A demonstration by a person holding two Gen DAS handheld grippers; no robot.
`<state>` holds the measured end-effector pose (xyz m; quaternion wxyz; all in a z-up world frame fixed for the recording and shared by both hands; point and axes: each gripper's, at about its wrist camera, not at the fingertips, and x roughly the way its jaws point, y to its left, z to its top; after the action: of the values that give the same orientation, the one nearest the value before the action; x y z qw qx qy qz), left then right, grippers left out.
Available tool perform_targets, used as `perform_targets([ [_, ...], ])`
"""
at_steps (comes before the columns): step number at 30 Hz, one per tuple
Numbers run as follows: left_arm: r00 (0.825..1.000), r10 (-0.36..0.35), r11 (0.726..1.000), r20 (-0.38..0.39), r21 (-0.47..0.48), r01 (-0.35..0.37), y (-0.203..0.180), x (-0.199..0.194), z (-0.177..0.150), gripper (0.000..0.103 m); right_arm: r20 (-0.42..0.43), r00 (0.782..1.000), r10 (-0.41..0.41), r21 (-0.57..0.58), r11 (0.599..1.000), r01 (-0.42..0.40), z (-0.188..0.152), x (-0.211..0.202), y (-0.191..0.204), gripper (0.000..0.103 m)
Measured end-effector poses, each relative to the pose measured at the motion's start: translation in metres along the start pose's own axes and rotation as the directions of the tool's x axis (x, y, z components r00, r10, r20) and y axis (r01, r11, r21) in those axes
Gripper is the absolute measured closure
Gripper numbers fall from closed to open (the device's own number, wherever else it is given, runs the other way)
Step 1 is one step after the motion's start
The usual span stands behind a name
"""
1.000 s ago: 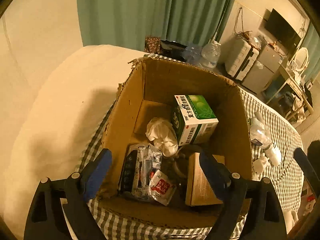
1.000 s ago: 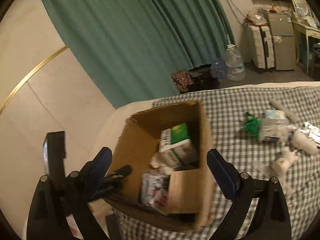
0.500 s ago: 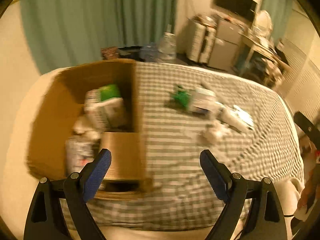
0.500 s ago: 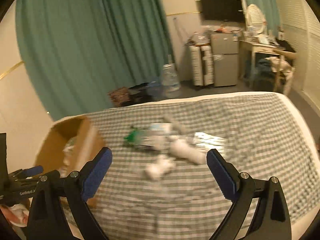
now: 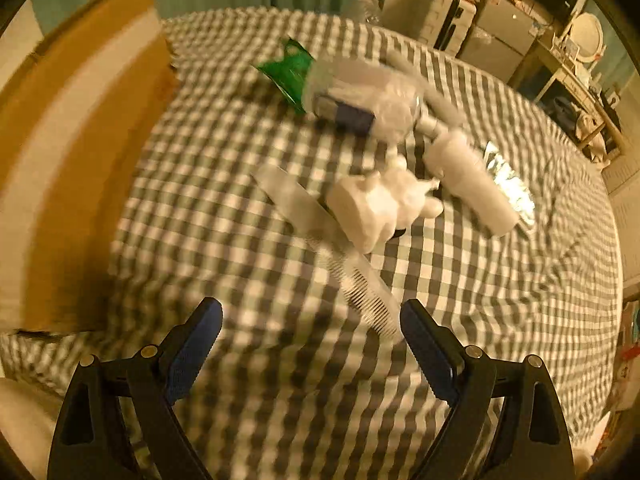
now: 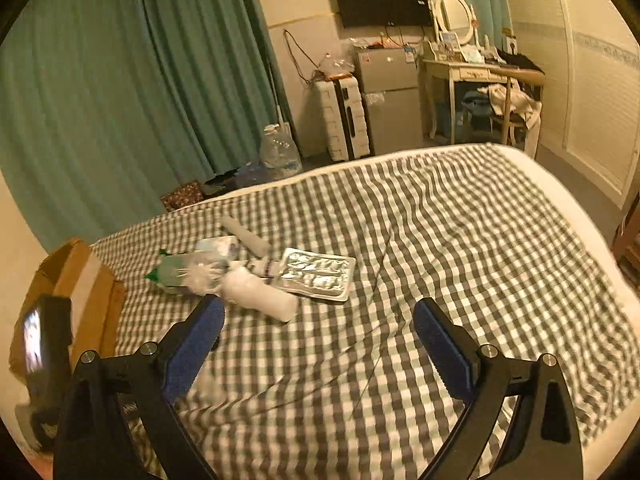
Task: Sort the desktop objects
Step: 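Grasp the clear comb with the left gripper while the right grasps the foil blister pack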
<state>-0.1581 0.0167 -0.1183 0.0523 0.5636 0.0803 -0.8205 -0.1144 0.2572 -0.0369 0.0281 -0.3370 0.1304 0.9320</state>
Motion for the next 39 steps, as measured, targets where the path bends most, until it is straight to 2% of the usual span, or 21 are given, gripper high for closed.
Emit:
perform_targets([
  [2, 1.000, 0.011, 1.000, -0.009, -0.008, -0.011, -0.006, 0.018, 0.000, 0.010, -0.034, 0.999, 0.006, 0.037, 0.999, -0.005, 0.002, 0.019, -0.009, 0.007],
  [4, 0.997, 0.068, 0.998, -0.022, -0.013, -0.069, -0.009, 0.035, 0.000, 0.010, -0.090, 0.996, 0.016, 0.095, 0.995, -0.008, 0.008, 0.046, -0.021, 0.007],
  [7, 0.997, 0.080, 0.997, 0.002, 0.009, -0.080, -0.016, 0.047, 0.002, 0.010, -0.135, 0.990, 0.031, 0.162, 0.987, -0.009, 0.009, 0.077, -0.033, 0.007],
  [11, 0.999, 0.038, 0.999, 0.020, -0.010, -0.038, -0.009, 0.048, 0.002, 0.012, -0.173, 0.984, 0.043, 0.144, 0.989, -0.018, 0.017, 0.118, -0.031, 0.007],
  [13, 0.999, 0.032, 0.999, 0.040, -0.014, -0.031, -0.003, 0.044, -0.001, 0.021, -0.168, 0.985, 0.040, 0.109, 0.994, -0.022, 0.021, 0.132, -0.027, 0.007],
  [14, 0.998, 0.027, 1.000, 0.050, -0.014, -0.027, -0.001, 0.042, -0.003, 0.030, -0.161, 0.986, 0.041, 0.096, 0.995, -0.026, 0.023, 0.142, -0.024, 0.007],
  [16, 0.998, 0.021, 1.000, 0.059, 0.009, -0.021, 0.002, 0.039, -0.005, 0.051, -0.162, 0.986, 0.048, 0.076, 0.996, -0.036, 0.030, 0.156, -0.023, 0.007],
  [17, 0.998, 0.022, 0.999, 0.059, 0.027, -0.023, 0.001, 0.035, -0.005, 0.072, -0.160, 0.986, 0.053, 0.073, 0.996, -0.042, 0.032, 0.162, -0.024, 0.007],
  [18, 0.998, 0.020, 0.999, 0.055, 0.043, -0.022, 0.001, 0.034, -0.004, 0.079, -0.161, 0.985, 0.061, 0.061, 0.997, -0.052, 0.035, 0.168, -0.024, 0.007],
  [20, 1.000, -0.011, 0.999, 0.028, 0.038, 0.010, 0.005, 0.030, 0.002, 0.079, -0.186, 0.981, 0.052, 0.020, 0.999, -0.049, 0.039, 0.178, -0.024, 0.007],
  [23, 0.998, -0.058, 0.998, 0.015, 0.008, 0.058, 0.015, 0.030, 0.004, 0.079, -0.292, 0.956, 0.036, 0.010, 0.999, -0.034, 0.027, 0.204, -0.033, 0.006],
  [24, 0.998, -0.062, 0.998, 0.019, 0.013, 0.062, 0.016, 0.029, 0.003, 0.079, -0.262, 0.964, 0.036, -0.016, 0.999, -0.042, 0.024, 0.196, -0.031, 0.010],
  [26, 0.998, -0.063, 0.997, 0.029, 0.043, 0.062, 0.018, 0.027, -0.001, 0.079, -0.298, 0.954, 0.036, -0.048, 0.997, -0.053, 0.023, 0.190, -0.024, 0.047],
  [29, 0.996, -0.079, 0.996, 0.043, 0.037, 0.077, 0.027, 0.021, -0.008, 0.079, -0.301, 0.952, 0.047, -0.071, 0.995, -0.071, 0.015, 0.172, -0.017, 0.075],
  [30, 0.995, -0.087, 0.996, 0.049, 0.010, 0.086, 0.035, 0.018, -0.009, 0.079, -0.322, 0.943, 0.079, -0.047, 0.994, -0.100, 0.010, 0.168, -0.017, 0.078],
  [31, 0.993, -0.108, 0.994, 0.056, -0.027, 0.109, 0.046, 0.014, -0.008, 0.079, -0.334, 0.936, 0.109, -0.012, 0.993, -0.120, 0.008, 0.162, -0.018, 0.094],
  [32, 0.990, -0.130, 0.990, 0.059, -0.044, 0.132, 0.055, 0.013, -0.008, 0.082, -0.340, 0.931, 0.137, 0.012, 0.990, -0.141, 0.007, 0.156, -0.017, 0.102],
  [35, 0.983, -0.184, 0.980, 0.021, -0.076, 0.185, 0.079, 0.013, -0.004, 0.085, -0.330, 0.924, 0.192, 0.004, 0.979, -0.202, 0.003, 0.130, -0.006, 0.102],
  [37, 0.974, -0.226, 0.971, 0.001, -0.086, 0.225, 0.087, 0.011, -0.002, 0.085, -0.390, 0.884, 0.258, 0.013, 0.961, -0.275, -0.007, 0.118, 0.004, 0.102],
  [38, 0.972, -0.236, 0.967, 0.009, -0.095, 0.236, 0.091, 0.006, -0.004, 0.085, -0.387, 0.883, 0.266, 0.011, 0.959, -0.284, -0.011, 0.110, 0.008, 0.101],
  [39, 0.971, -0.237, 0.967, 0.016, -0.093, 0.237, 0.093, 0.003, -0.005, 0.085, -0.372, 0.895, 0.247, -0.012, 0.963, -0.271, -0.013, 0.102, 0.013, 0.099],
])
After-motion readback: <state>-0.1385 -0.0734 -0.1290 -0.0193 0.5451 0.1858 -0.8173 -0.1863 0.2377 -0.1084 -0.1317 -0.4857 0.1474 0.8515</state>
